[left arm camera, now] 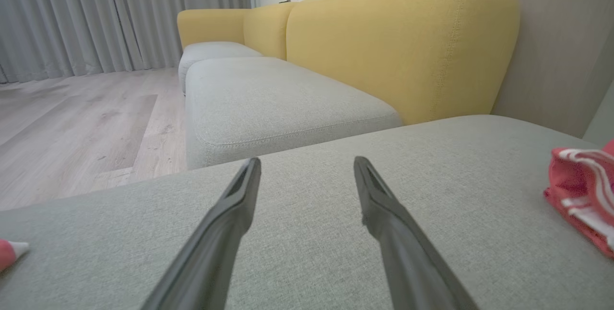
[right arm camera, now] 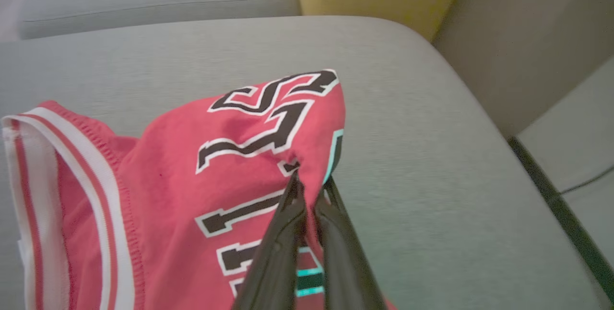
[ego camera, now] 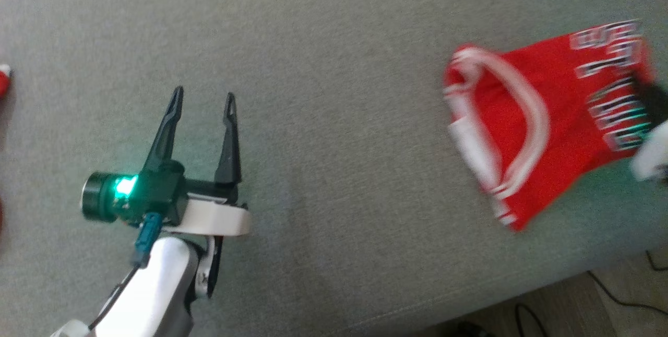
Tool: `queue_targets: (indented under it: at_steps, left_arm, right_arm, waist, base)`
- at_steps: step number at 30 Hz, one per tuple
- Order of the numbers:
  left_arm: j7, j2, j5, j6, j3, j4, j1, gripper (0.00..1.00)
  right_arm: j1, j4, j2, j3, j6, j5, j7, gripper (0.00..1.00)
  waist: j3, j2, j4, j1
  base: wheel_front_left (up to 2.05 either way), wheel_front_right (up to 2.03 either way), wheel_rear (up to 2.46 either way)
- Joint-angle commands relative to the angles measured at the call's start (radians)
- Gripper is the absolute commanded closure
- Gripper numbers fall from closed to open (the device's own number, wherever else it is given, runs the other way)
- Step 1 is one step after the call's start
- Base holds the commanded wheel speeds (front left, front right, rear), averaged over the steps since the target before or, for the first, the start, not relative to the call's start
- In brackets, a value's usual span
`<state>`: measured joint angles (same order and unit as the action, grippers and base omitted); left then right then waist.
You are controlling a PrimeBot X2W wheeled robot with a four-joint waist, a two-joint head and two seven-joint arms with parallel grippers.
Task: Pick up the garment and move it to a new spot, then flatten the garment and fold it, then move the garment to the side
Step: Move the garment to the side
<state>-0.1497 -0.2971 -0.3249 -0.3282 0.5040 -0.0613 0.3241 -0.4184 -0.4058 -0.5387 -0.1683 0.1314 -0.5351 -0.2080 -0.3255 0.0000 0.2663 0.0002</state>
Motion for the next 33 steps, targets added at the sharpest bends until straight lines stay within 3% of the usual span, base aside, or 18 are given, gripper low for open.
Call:
queue_targets:
  at_steps: [1,14,15,17,25,29,33]
  left_arm:
    - [-0.003,-0.007,0.013,0.003,-0.021,0.028,0.045,0.00]
    - [-0.020,0.027,0.056,0.039,0.027,0.005,0.197,0.00]
    - [-0.022,0.032,0.060,0.043,0.033,0.000,0.210,0.00]
    - [-0.026,0.039,0.065,0.050,0.042,-0.012,0.230,0.00]
    - [-0.055,0.050,0.055,0.054,0.045,-0.059,0.235,0.00]
    - [-0.067,0.046,0.027,0.045,0.027,-0.082,0.189,0.00]
    - [-0.077,0.032,-0.005,0.032,0.002,-0.096,0.127,0.00]
  right_arm:
    - [-0.022,-0.012,-0.065,0.042,-0.001,0.014,0.020,1.00]
    - [-0.166,-0.298,-0.174,0.331,-0.001,0.165,0.133,1.00]
    - [-0.172,-0.324,-0.180,0.351,-0.001,0.181,0.145,0.80]
    - [-0.181,-0.366,-0.181,0.381,-0.001,0.208,0.170,0.00]
    - [-0.184,-0.440,-0.143,0.465,-0.001,0.332,0.288,0.00]
    - [-0.150,-0.359,-0.073,0.457,-0.001,0.358,0.362,0.00]
    - [-0.078,-0.204,0.022,0.429,-0.001,0.378,0.379,0.00]
  waist:
    - [-0.050,0.0000,-0.036,-0.0002]
    - [-0.185,0.0000,-0.108,-0.0002]
    - [-0.192,0.0000,-0.117,-0.0002]
    - [-0.200,0.0000,-0.129,-0.0002]
    - [-0.177,0.0000,-0.146,-0.0002]
    - [-0.120,0.0000,-0.139,-0.0002]
    - [-0.044,0.0000,-0.134,-0.0002]
  base:
    - [0.00,0.00,0.00]
    - [0.00,0.00,0.00]
    - [0.00,0.00,0.00]
    - [0.00,0.00,0.00]
    - [0.00,0.00,0.00]
    - [0.00,0.00,0.00]
    - [0.00,0.00,0.00]
